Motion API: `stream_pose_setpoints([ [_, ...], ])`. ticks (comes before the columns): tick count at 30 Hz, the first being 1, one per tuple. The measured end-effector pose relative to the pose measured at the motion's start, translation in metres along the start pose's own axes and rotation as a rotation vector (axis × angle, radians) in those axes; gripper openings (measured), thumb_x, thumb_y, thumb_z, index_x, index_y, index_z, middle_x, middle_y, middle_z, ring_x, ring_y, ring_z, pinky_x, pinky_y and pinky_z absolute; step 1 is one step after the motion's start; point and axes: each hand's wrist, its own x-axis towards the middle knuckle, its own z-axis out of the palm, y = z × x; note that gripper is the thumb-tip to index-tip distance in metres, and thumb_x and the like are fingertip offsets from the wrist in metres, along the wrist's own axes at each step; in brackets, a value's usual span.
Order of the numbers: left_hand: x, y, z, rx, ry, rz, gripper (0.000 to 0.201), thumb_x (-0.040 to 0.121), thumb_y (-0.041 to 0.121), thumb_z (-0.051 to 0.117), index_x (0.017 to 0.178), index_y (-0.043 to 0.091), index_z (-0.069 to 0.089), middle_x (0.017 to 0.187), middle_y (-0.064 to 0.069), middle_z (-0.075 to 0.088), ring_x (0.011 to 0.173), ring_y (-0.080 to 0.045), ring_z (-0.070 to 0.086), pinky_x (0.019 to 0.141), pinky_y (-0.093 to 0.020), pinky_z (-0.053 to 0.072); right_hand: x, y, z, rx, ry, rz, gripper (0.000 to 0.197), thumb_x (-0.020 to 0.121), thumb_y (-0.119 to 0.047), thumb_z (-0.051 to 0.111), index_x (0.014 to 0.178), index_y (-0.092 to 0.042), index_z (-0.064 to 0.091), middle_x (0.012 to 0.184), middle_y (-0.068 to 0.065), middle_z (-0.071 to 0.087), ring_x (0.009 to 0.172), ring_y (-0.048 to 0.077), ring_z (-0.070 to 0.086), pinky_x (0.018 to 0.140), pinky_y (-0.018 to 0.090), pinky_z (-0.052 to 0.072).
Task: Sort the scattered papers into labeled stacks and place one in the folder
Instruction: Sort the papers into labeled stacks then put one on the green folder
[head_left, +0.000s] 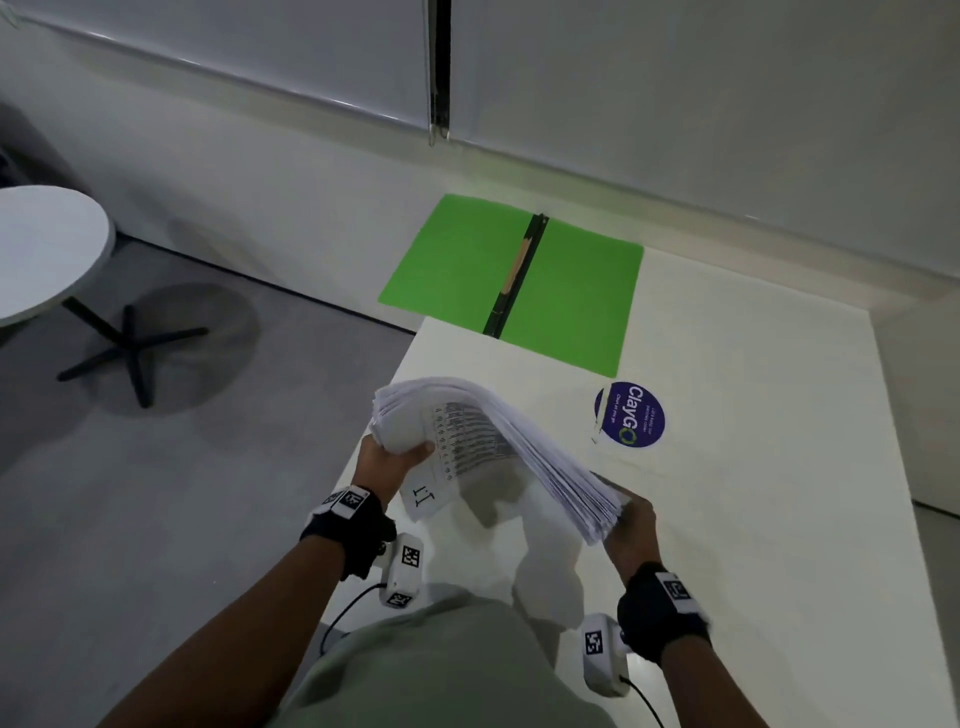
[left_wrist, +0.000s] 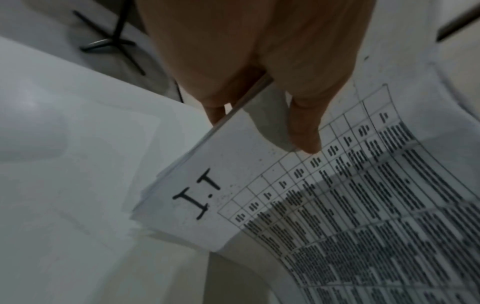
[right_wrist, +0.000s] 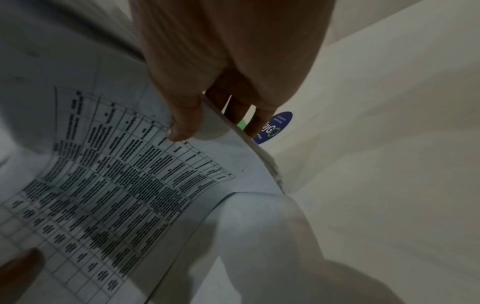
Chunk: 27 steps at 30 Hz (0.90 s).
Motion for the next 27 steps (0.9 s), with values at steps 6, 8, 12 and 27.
stream_pose_setpoints([
  [6,0.012,0.01,0.003,0.019,-0.026,0.043,0.023,0.062,0.013,0.085,0.08,0.019,0.072,0.088,-0.009,0.074,0.081,-0.026,0.068,0.081,-0.051,0.057,0.01,0.007,-0.008,0.0,0.113,-0.087,0.005,0.083,0.005,0.068,0.086,0.001,0.068,0.079,0.021,0.067,0.084,0.027,0.064,0.076,0.045,0.051],
  [8,0.016,0.013,0.008,0.007,-0.021,0.049,0.022,0.067,0.005,0.083,0.076,0.021,0.072,0.08,0.002,0.074,0.079,-0.023,0.068,0.081,-0.045,0.057,0.012,0.003,-0.013,0.043,0.127,-0.096,0.009,0.084,0.0,0.069,0.08,-0.007,0.065,0.077,0.019,0.067,0.08,0.025,0.063,0.074,0.042,0.05],
  [12,0.018,0.007,0.012,0.005,-0.063,0.018,0.033,0.059,0.008,0.086,0.083,0.021,0.069,0.091,-0.009,0.073,0.083,-0.027,0.068,0.079,-0.044,0.057,0.007,0.008,-0.014,0.054,0.087,-0.082,0.027,0.085,0.01,0.063,0.076,-0.015,0.058,0.081,0.025,0.063,0.089,0.042,0.065,0.083,0.054,0.051],
  [27,0.03,0.043,0.017,-0.055,-0.159,0.122,0.028,0.057,0.005,0.083,0.08,0.018,0.076,0.082,0.0,0.076,0.077,-0.018,0.069,0.074,-0.034,0.057,0.014,-0.025,-0.019,0.408,0.034,-0.157,0.04,0.053,-0.048,0.087,0.083,-0.025,0.076,0.088,-0.003,0.077,0.083,0.007,0.07,0.073,0.018,0.055],
])
